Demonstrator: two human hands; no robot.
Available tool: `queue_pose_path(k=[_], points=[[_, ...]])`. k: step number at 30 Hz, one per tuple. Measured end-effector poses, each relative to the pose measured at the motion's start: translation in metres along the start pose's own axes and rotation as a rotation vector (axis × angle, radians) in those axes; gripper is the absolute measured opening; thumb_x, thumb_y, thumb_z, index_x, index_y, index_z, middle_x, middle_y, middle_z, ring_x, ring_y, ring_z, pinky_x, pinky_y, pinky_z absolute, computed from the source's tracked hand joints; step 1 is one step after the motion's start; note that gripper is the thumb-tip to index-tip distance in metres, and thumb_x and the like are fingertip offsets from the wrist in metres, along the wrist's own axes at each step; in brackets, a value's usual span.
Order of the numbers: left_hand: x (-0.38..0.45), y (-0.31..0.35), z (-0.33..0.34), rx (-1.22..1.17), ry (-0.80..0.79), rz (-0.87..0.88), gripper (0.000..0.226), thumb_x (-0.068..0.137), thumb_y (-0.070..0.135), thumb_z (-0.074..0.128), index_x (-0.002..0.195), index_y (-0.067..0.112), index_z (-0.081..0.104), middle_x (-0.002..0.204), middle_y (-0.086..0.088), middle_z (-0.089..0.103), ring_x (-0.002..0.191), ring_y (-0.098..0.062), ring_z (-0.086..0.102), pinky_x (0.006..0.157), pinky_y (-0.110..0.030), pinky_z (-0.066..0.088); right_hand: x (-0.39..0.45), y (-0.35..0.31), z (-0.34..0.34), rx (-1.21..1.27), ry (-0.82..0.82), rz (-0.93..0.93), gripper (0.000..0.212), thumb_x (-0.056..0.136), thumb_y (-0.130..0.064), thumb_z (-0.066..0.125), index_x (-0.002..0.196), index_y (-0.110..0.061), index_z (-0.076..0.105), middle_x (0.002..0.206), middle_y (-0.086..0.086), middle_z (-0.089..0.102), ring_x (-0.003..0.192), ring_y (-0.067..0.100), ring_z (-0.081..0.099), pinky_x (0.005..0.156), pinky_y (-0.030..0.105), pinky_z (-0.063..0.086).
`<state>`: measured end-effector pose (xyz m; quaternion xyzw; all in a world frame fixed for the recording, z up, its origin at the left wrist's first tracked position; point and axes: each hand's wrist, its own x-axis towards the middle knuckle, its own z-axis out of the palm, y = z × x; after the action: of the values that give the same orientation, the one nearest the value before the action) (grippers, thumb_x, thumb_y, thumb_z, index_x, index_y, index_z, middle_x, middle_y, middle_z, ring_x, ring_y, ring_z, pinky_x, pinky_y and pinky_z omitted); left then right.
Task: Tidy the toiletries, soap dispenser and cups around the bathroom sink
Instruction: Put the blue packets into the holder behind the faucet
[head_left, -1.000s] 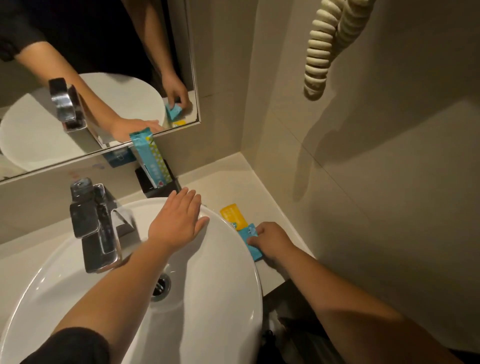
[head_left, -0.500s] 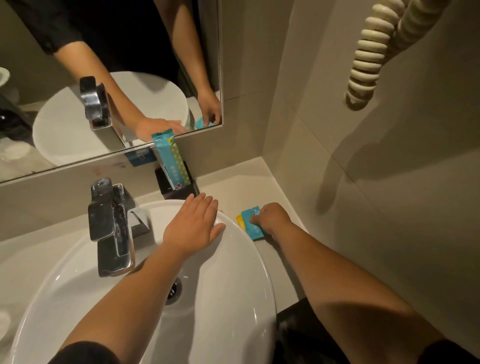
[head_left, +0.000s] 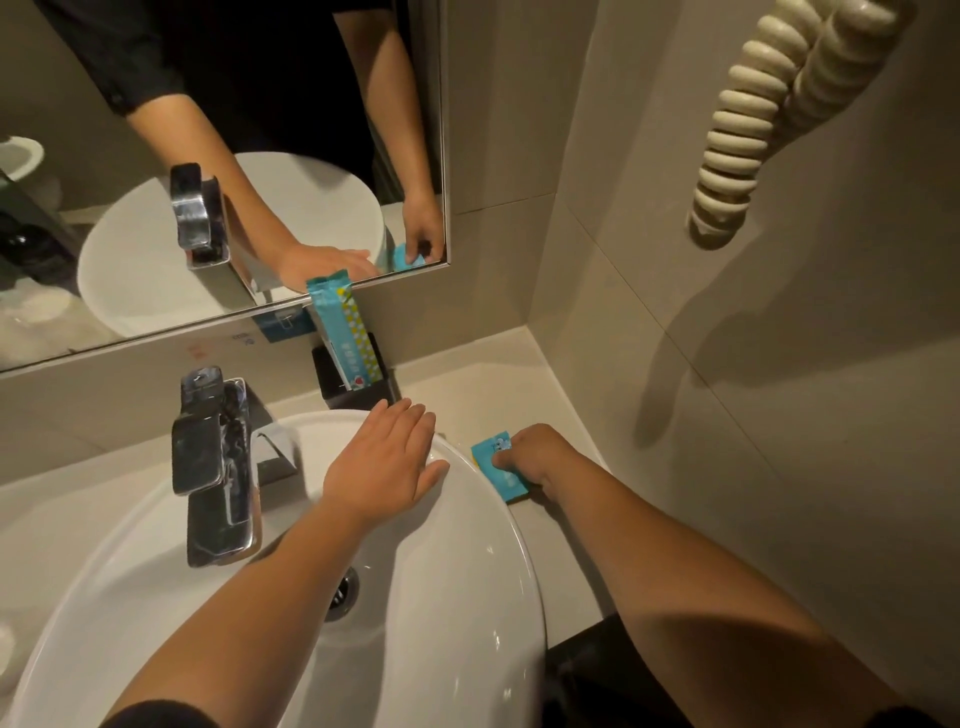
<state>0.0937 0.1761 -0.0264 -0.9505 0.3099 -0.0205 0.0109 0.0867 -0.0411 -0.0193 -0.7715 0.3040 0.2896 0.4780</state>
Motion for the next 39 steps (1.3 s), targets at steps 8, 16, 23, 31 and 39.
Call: queue_pose_path(k=[8, 16, 23, 31, 39], points=[[-0.003, 0.003, -0.007, 0.004, 0.003, -0.01, 0.068, 0.095, 0.054, 0.027, 0.137, 0.005, 0.046, 0.139, -0.015, 0.05, 0.132, -0.033, 0.041, 0.113, -0.048, 0.023, -0.006, -0.011, -0.026, 0.3, -0.051, -0.154, 0.006, 0.083, -0.006, 0.068, 0.086, -0.006, 0.062, 0.1, 0.021, 0.069, 0.09, 0.032, 0.07, 0.083, 0.043, 0.057], [-0.02, 0.003, -0.011, 0.017, 0.042, -0.055, 0.064, 0.095, 0.05, 0.035, 0.138, 0.004, 0.046, 0.142, -0.015, 0.047, 0.135, -0.032, 0.039, 0.112, -0.047, 0.028, -0.028, -0.093, -0.017, 0.224, -0.106, -0.502, 0.006, 0.081, -0.016, 0.072, 0.082, -0.019, 0.067, 0.073, -0.007, 0.069, 0.058, -0.002, 0.062, 0.048, 0.011, 0.042], [-0.018, 0.001, -0.006, 0.017, 0.08, -0.038, 0.062, 0.095, 0.048, 0.037, 0.138, 0.005, 0.046, 0.141, -0.015, 0.048, 0.133, -0.032, 0.04, 0.112, -0.047, 0.029, -0.021, -0.156, 0.032, 0.259, -0.28, -0.687, 0.017, 0.082, -0.002, 0.069, 0.083, -0.018, 0.064, 0.08, -0.001, 0.067, 0.062, -0.001, 0.063, 0.056, 0.013, 0.048], [-0.017, -0.001, 0.012, 0.01, 0.153, -0.017, 0.059, 0.095, 0.046, 0.039, 0.135, 0.003, 0.046, 0.138, -0.017, 0.05, 0.13, -0.034, 0.043, 0.109, -0.048, 0.033, 0.008, -0.157, 0.053, 0.288, -0.284, -0.723, 0.015, 0.082, -0.004, 0.071, 0.086, -0.018, 0.067, 0.086, 0.001, 0.07, 0.078, 0.012, 0.067, 0.075, 0.026, 0.058], [-0.015, -0.002, 0.023, -0.006, 0.159, -0.018, 0.059, 0.096, 0.046, 0.032, 0.137, 0.004, 0.041, 0.138, -0.017, 0.05, 0.131, -0.034, 0.041, 0.112, -0.047, 0.03, 0.013, -0.141, 0.064, 0.182, -0.214, -0.762, 0.015, 0.081, -0.013, 0.074, 0.089, -0.023, 0.066, 0.089, 0.003, 0.071, 0.077, 0.005, 0.066, 0.07, 0.017, 0.056]])
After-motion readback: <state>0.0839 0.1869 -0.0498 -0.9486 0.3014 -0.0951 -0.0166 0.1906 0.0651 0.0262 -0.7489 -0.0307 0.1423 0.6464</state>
